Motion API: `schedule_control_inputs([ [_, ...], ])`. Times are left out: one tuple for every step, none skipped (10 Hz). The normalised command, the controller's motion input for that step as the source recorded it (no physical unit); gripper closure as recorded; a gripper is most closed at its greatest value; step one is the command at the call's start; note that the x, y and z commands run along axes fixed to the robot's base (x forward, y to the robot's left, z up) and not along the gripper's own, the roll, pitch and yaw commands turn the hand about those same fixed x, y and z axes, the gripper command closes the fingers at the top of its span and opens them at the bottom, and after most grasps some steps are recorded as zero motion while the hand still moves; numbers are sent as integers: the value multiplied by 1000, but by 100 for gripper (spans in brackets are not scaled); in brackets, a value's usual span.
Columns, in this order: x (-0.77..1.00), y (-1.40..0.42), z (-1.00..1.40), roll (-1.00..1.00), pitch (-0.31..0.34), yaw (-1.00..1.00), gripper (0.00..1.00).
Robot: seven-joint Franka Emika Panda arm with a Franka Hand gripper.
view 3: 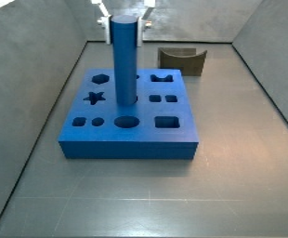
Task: Pick up the round object. Move up. Place the round object on the fixture. Regrasp the round object. Move to above the board. Insert the round object.
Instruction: Insert the round object.
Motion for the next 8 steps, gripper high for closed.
schedule_control_inputs([
  [206,0,-289,-104,10,0,100],
  [123,0,-374,-90,0,0,100],
  [0,0,-611,-74,0,0,100],
  [0,0,-951,-4,-1,0,100],
  [0,0,-871,-6,0,0,100],
  [0,0,-706,-24,0,0,100],
  [-3,0,-17,6,0,0,100],
  [0,0,0,0,0,0,100],
])
